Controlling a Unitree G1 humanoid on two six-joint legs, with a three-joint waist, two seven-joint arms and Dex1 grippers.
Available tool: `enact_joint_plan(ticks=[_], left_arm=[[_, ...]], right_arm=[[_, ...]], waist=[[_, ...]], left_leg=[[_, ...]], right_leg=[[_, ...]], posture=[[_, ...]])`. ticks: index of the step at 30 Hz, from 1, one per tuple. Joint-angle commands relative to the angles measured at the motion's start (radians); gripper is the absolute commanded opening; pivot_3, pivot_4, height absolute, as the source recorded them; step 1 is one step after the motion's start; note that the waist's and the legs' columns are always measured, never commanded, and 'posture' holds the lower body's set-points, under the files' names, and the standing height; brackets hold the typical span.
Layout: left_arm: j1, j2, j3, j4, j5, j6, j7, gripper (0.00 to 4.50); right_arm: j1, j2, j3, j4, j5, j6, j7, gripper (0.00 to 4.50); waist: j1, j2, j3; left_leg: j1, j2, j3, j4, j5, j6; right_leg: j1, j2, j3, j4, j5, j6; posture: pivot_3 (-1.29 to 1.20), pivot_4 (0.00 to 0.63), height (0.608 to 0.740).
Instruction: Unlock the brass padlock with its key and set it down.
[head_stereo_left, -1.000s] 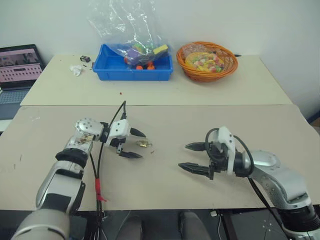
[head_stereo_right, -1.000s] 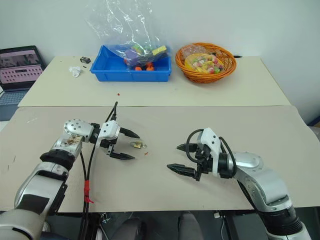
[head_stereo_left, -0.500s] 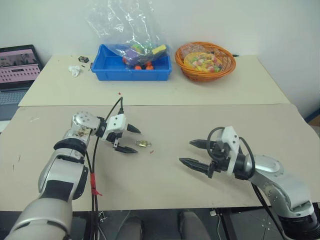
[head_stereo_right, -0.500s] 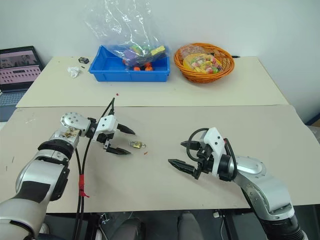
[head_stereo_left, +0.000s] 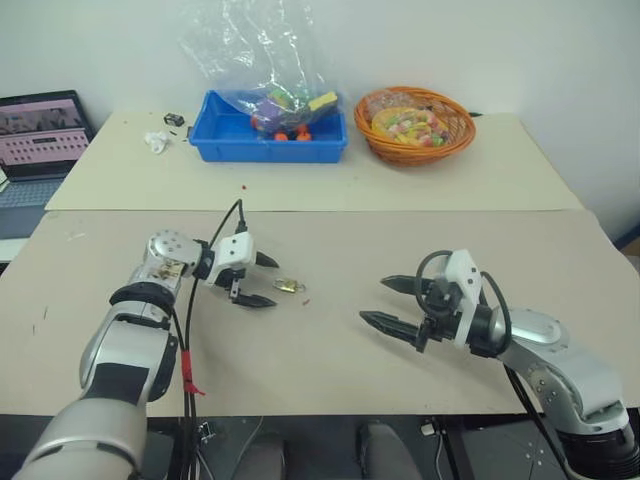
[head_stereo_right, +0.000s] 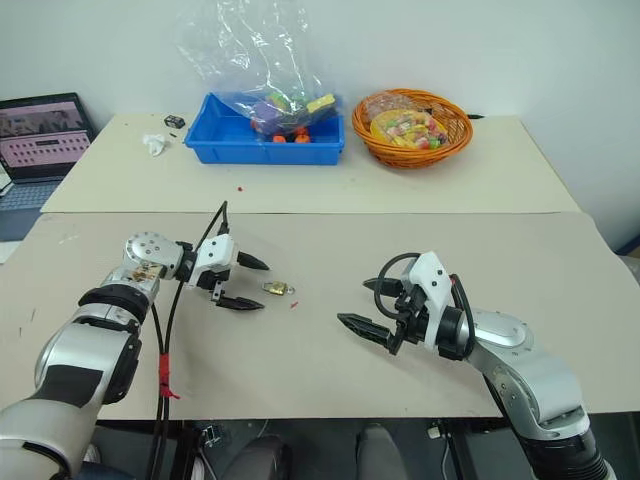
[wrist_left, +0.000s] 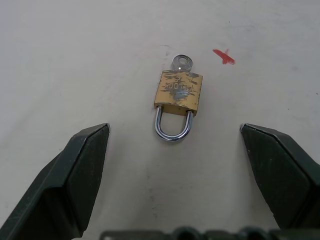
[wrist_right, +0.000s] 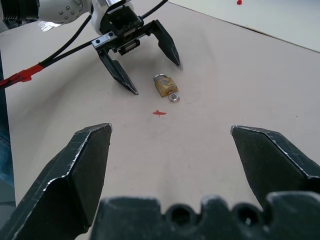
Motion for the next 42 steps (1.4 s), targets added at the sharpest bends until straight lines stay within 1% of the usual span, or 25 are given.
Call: enact_joint_plan(ticks=[1, 10, 13, 14, 16, 17, 18, 19, 21, 30, 35, 36, 40, 42], left_arm=[[-0.023, -0.038, -0.004, 0.012, 0.028, 0.019, 0.029, 4.48], [-0.034, -0.039, -0.002, 0.027, 0.055, 0.023, 0.039, 4.48], [-0.037, -0.036, -0.001, 0.029, 0.058, 0.021, 0.04, 3.71], [-0.038, -0.035, 0.0, 0.029, 0.059, 0.021, 0.041, 3.4], [-0.039, -0.035, 0.0, 0.029, 0.06, 0.021, 0.041, 2.71], [-0.039, -0.034, 0.0, 0.029, 0.061, 0.02, 0.041, 2.26], [-0.039, -0.034, 0.0, 0.029, 0.061, 0.02, 0.041, 1.93], [-0.039, -0.035, 0.001, 0.029, 0.061, 0.021, 0.041, 1.47], [-0.038, -0.035, 0.003, 0.028, 0.062, 0.021, 0.042, 0.83], [-0.032, -0.037, 0.021, 0.021, 0.052, 0.022, 0.066, 0.82], [-0.015, -0.058, 0.089, -0.039, -0.021, -0.038, 0.099, 0.82], [-0.008, -0.065, 0.106, -0.064, -0.042, -0.057, 0.109, 0.82], [0.09, -0.084, 0.138, -0.274, -0.089, -0.233, 0.204, 0.82], [0.155, -0.058, 0.127, -0.397, -0.05, -0.336, 0.278, 0.82]], right_arm=[[-0.005, 0.002, -0.039, -0.035, 0.013, -0.019, -0.009, 4.5], [0.008, 0.005, -0.056, -0.045, 0.017, -0.02, -0.025, 4.5], [0.012, 0.005, -0.063, -0.043, 0.017, -0.022, -0.028, 4.5], [0.013, 0.005, -0.064, -0.042, 0.017, -0.022, -0.028, 4.5], [0.014, 0.006, -0.063, -0.043, 0.016, -0.022, -0.028, 4.5], [0.014, 0.007, -0.064, -0.043, 0.017, -0.023, -0.028, 4.5], [0.014, 0.008, -0.063, -0.043, 0.017, -0.024, -0.029, 4.5], [0.014, 0.01, -0.063, -0.043, 0.017, -0.024, -0.03, 4.5], [0.017, 0.011, -0.064, -0.045, 0.017, -0.024, -0.031, 4.5], [0.022, 0.016, -0.063, -0.051, 0.012, -0.022, -0.043, 4.5], [0.011, 0.023, -0.044, -0.056, -0.003, -0.02, -0.063, 4.5], [0.01, 0.024, -0.042, -0.061, -0.003, -0.019, -0.067, 4.5], [-0.003, 0.036, -0.029, -0.06, -0.011, -0.018, -0.084, 4.5], [-0.033, 0.049, -0.008, -0.055, -0.031, -0.011, -0.108, 4.5]], waist=[[0.008, 0.0, 0.0], [0.014, 0.0, 0.0], [0.014, 0.0, 0.0], [0.014, 0.0, 0.0], [0.013, 0.0, 0.0], [0.013, 0.0, 0.0], [0.012, 0.0, 0.0], [0.011, 0.0, 0.0], [0.011, 0.0, 0.0], [0.011, 0.0, 0.0], [0.01, 0.0, 0.0], [0.01, 0.0, 0.0], [0.009, 0.0, 0.0], [0.004, 0.0, 0.0]], left_leg=[[0.0, 0.0, 0.0, 0.0, 0.0, 0.0], [0.0, 0.0, 0.0, 0.001, 0.0, 0.0], [0.0, 0.0, 0.0, 0.001, 0.0, 0.0], [0.0, 0.0, 0.0, 0.001, 0.0, 0.0], [0.0, 0.0, 0.0, 0.001, 0.0, 0.0], [0.0, 0.0, 0.0, 0.002, 0.0, 0.0], [0.0, 0.0, 0.0, 0.002, 0.0, 0.0], [0.0, 0.0, 0.0, 0.002, 0.0, 0.0], [0.001, 0.0, 0.0, 0.002, 0.0, 0.0], [0.001, 0.0, 0.0, 0.002, 0.0, 0.0], [0.0, 0.0, 0.0, 0.002, 0.0, 0.0], [-0.001, 0.0, 0.0, 0.002, 0.0, 0.0], [-0.003, 0.0, 0.0, 0.002, 0.0, 0.0], [-0.004, 0.0, 0.0, 0.002, 0.0, 0.0]], right_leg=[[0.0, 0.0, 0.0, 0.0, 0.0, 0.0], [0.0, 0.0, 0.0, 0.0, 0.0, 0.0], [0.0, 0.0, 0.0, 0.001, 0.0, 0.0], [0.0, 0.0, 0.0, 0.001, 0.0, 0.0], [0.0, 0.0, 0.0, 0.001, 0.0, 0.0], [0.0, 0.0, 0.0, 0.001, 0.0, 0.0], [0.0, 0.0, 0.0, 0.001, 0.0, 0.0], [0.0, 0.0, 0.0, 0.002, 0.0, 0.0], [0.0, 0.0, 0.0, 0.002, 0.0, 0.0], [0.0, 0.0, 0.0, 0.002, 0.0, 0.0], [-0.001, 0.0, 0.0, 0.002, 0.0, 0.0], [-0.002, 0.0, 0.0, 0.002, 0.0, 0.0], [-0.003, 0.0, 0.0, 0.002, 0.0, 0.0], [-0.004, 0.0, 0.001, 0.001, 0.0, 0.001]], posture=[[0.0, 0.15, 0.74], [0.0, 0.15, 0.74], [0.0, 0.15, 0.74], [0.0, 0.15, 0.74], [0.0, 0.15, 0.74], [0.0, 0.15, 0.74], [0.0, 0.15, 0.74], [0.0, 0.15, 0.74], [0.0, 0.15, 0.74], [0.0, 0.15, 0.74], [0.0, 0.15, 0.74], [0.0, 0.15, 0.74], [0.0, 0.15, 0.74], [0.0, 0.15, 0.74]])
